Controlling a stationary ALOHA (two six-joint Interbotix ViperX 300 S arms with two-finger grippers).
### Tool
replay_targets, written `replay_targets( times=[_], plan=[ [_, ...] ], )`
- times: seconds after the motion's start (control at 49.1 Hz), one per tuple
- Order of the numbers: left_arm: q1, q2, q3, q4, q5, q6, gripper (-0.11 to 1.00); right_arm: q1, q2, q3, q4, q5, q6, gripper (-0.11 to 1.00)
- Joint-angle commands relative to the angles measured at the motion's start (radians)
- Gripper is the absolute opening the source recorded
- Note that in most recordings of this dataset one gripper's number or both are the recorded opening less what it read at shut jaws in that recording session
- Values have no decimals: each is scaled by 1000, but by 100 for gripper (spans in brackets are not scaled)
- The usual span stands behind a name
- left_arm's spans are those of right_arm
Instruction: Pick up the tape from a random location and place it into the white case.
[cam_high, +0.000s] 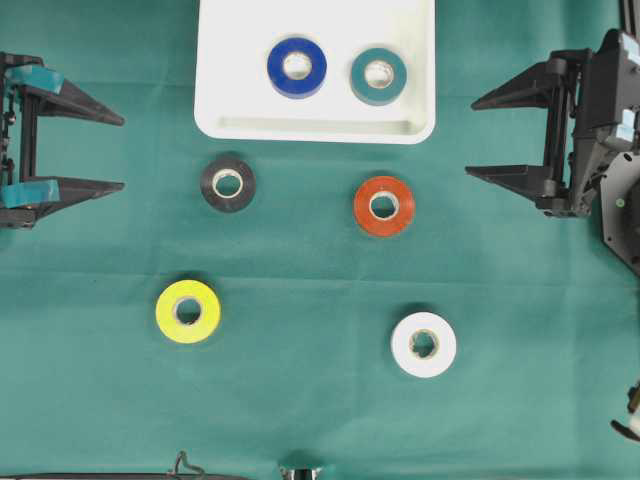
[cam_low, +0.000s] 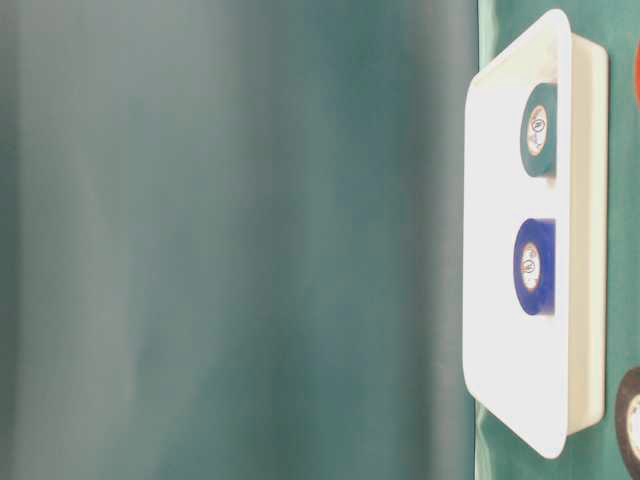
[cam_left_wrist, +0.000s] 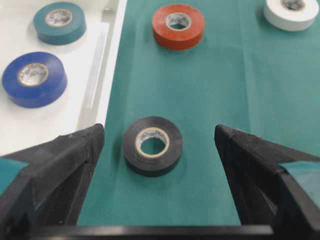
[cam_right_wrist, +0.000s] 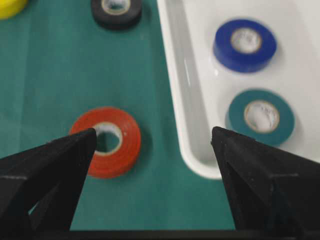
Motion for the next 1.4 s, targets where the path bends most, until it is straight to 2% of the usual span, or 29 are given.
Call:
replay_targets(
  times=[0.0,0.712,1.058,1.384],
  plan=[
    [2,3,-11,-3,-3,-2,99,-8,-3,2,5,-25,0,90],
    [2,5,-11,-3,-3,-2,99,-8,-5,21,11,-48,0,90],
    [-77,3,-11,-2,-3,-5,99,-9,-5,20,12,-44,0,90],
    [-78,3,-12,-3,14,-31,99,-9,-3,20,12,-49,0,90]
  ],
)
